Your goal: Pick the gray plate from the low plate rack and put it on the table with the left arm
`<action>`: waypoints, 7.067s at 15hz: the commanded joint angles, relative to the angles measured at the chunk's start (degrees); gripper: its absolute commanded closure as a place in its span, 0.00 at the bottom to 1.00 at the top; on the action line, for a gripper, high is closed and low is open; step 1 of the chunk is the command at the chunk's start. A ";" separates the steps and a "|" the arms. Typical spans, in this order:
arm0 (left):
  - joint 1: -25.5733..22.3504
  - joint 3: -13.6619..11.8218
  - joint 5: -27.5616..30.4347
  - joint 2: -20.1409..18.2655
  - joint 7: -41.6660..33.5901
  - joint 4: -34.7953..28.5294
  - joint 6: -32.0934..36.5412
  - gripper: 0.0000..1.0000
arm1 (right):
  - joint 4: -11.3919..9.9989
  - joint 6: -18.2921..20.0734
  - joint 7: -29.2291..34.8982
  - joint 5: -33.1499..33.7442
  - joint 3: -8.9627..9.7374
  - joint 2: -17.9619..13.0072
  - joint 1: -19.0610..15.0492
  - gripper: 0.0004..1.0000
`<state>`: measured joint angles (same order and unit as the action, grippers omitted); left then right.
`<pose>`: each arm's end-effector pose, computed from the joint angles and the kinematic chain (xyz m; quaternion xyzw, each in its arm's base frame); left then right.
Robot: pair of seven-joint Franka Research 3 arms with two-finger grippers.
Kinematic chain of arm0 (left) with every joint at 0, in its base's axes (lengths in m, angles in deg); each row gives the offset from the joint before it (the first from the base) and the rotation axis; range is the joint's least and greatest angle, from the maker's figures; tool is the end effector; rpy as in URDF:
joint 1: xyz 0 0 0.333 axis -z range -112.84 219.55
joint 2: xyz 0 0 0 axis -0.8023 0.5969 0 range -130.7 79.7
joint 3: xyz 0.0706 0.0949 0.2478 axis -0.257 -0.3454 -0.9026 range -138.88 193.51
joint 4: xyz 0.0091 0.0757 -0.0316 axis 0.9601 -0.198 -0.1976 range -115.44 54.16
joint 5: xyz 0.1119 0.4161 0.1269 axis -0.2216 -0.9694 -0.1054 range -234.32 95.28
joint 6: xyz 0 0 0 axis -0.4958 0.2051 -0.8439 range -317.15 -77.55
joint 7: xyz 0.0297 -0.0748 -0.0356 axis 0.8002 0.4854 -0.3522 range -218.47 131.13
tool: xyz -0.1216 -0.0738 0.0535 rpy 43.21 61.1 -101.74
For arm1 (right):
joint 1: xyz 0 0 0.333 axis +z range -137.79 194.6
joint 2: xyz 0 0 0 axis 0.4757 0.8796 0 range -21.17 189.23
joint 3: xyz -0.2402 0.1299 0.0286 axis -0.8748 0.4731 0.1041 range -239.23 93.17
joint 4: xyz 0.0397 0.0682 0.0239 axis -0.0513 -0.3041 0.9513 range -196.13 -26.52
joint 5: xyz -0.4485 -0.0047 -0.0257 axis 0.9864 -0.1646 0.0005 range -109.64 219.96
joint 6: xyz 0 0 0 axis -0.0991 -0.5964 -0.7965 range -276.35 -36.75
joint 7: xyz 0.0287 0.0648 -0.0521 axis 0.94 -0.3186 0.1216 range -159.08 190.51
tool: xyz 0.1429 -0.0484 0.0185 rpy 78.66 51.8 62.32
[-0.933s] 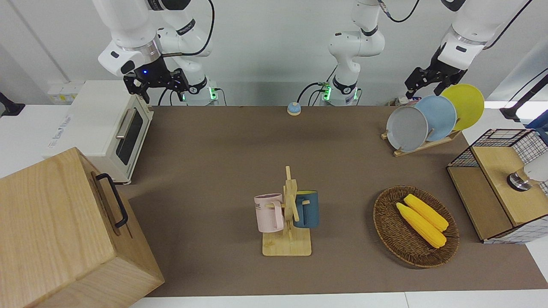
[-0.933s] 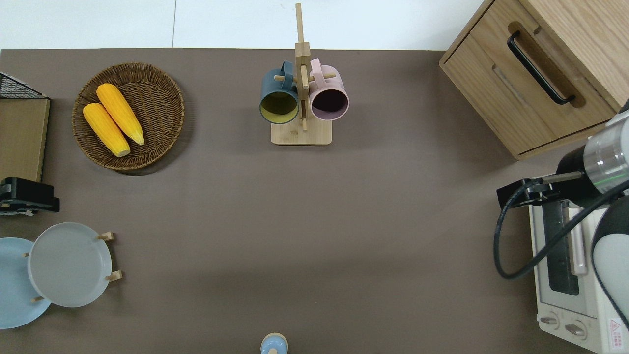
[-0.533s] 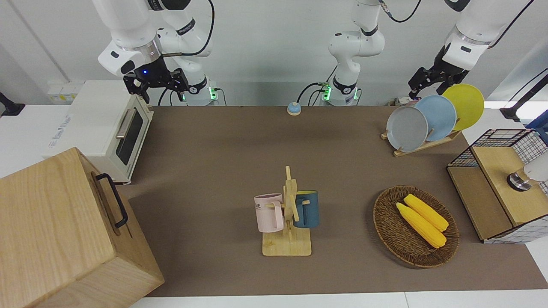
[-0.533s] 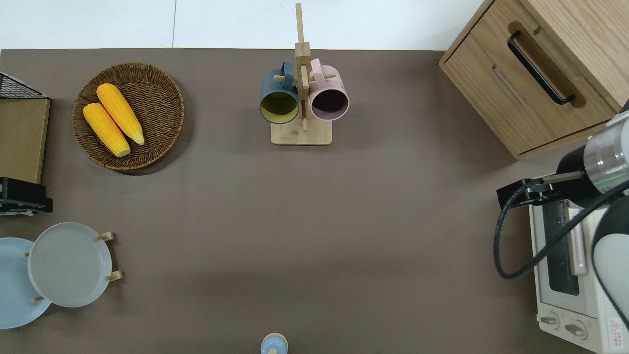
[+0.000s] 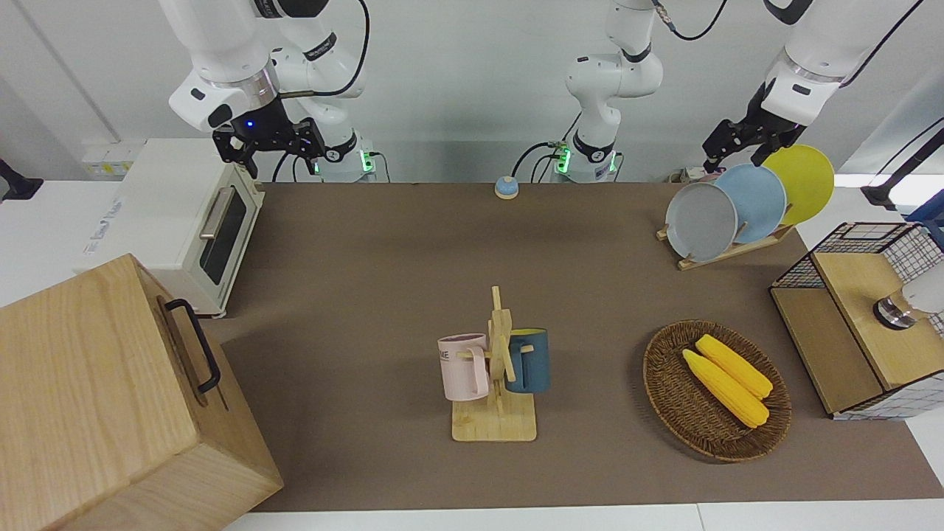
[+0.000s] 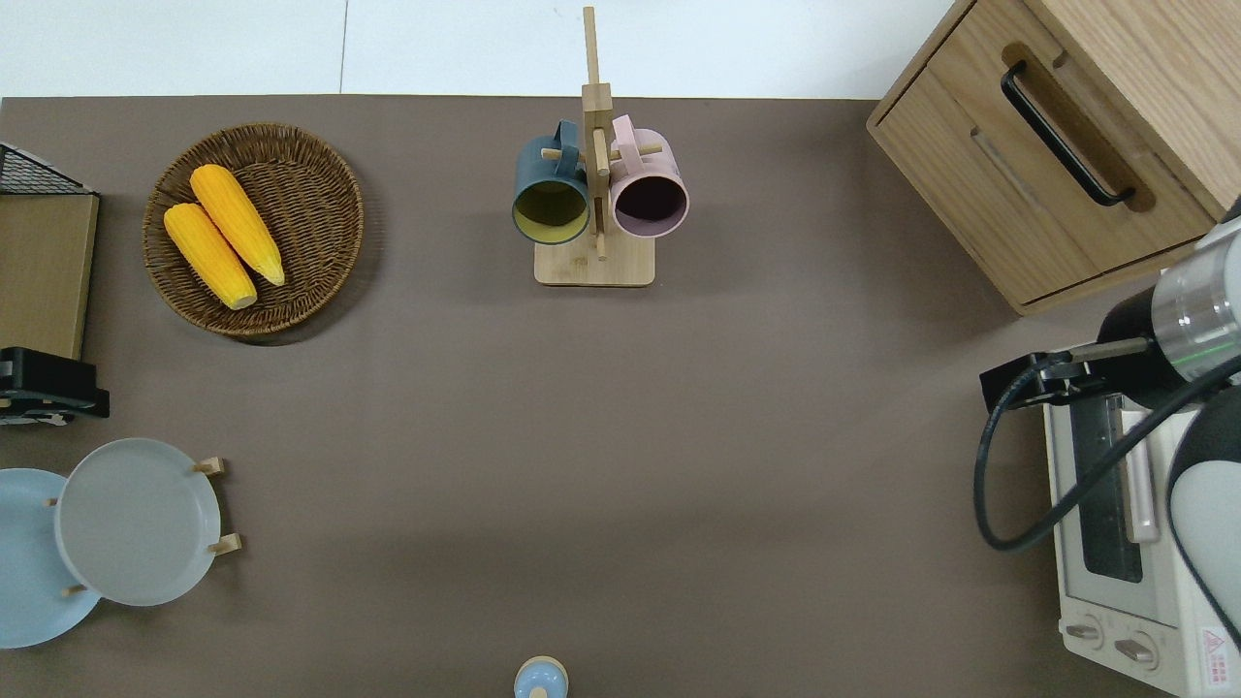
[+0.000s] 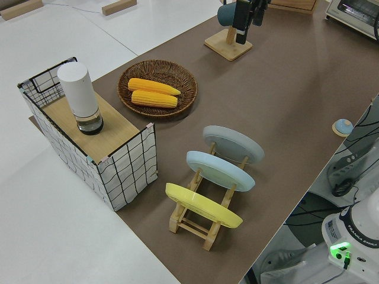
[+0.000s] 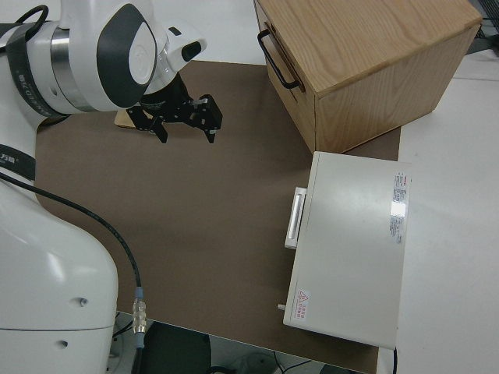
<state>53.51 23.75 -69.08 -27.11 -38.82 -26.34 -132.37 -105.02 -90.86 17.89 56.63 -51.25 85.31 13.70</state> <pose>0.5807 0.0337 0.5661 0.9962 0.0714 -0.0487 0.0041 0.5885 0.0669 0.5543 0.9972 0.0413 -0.0609 0.0135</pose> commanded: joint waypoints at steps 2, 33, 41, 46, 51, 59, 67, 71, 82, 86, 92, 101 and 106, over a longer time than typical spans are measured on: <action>0.37 0.31 -5.60 -0.58 0.07 -5.58 -2.50 0.00 | 0.55 0.82 0.73 0.38 1.34 -0.14 -1.47 0.02; 1.08 -3.03 -27.15 -5.33 -1.07 -36.28 -15.43 0.82 | 0.55 0.82 0.73 0.38 1.34 -0.14 -1.47 0.02; 1.25 -1.89 -27.24 -5.77 -1.95 -30.67 -9.39 0.88 | 0.55 0.82 0.73 0.38 1.34 -0.14 -1.47 0.02; 1.25 -1.18 -26.89 -6.12 -2.21 -24.86 -2.96 0.89 | 0.55 0.82 0.73 0.38 1.34 -0.14 -1.47 0.02; 1.16 -0.92 -14.97 -6.91 -3.45 -20.73 -0.14 0.89 | 0.55 0.82 0.73 0.38 1.34 -0.14 -1.47 0.02; 2.38 -1.53 2.90 -7.70 -2.66 -27.55 -9.69 0.89 | 0.55 0.82 0.73 0.38 1.34 -0.14 -1.47 0.02; 3.80 -0.05 3.70 -11.57 -1.60 -41.98 -23.77 0.90 | 0.55 0.82 0.73 0.38 1.34 -0.14 -1.47 0.02; 3.71 0.93 3.78 -11.49 -1.60 -46.12 -25.45 0.91 | 0.55 0.82 0.73 0.38 1.34 -0.14 -1.47 0.02; 3.10 7.78 3.61 -9.03 13.52 -50.34 -34.24 0.38 | 0.55 0.82 0.73 0.38 1.34 -0.14 -1.47 0.02; 2.92 7.78 3.26 -9.11 13.43 -50.26 -33.54 0.12 | 0.55 0.82 0.73 0.38 1.34 -0.14 -1.47 0.02; 2.57 5.77 2.55 -9.55 13.52 -44.66 -30.92 0.01 | 0.55 0.82 0.73 0.38 1.34 -0.14 -1.47 0.02; 2.57 1.11 -3.07 -9.03 7.29 -21.98 -15.10 0.01 | 0.55 0.82 0.73 0.38 1.34 -0.14 -1.47 0.02; 2.75 0.49 -2.64 -9.11 1.30 -14.50 -8.85 0.00 | 0.55 0.82 0.73 0.38 1.34 -0.14 -1.47 0.02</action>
<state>56.00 24.42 -71.43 -36.92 -35.11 -45.60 -145.29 -105.02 -90.86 17.89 56.63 -51.25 85.31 13.70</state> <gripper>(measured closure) 0.000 0.013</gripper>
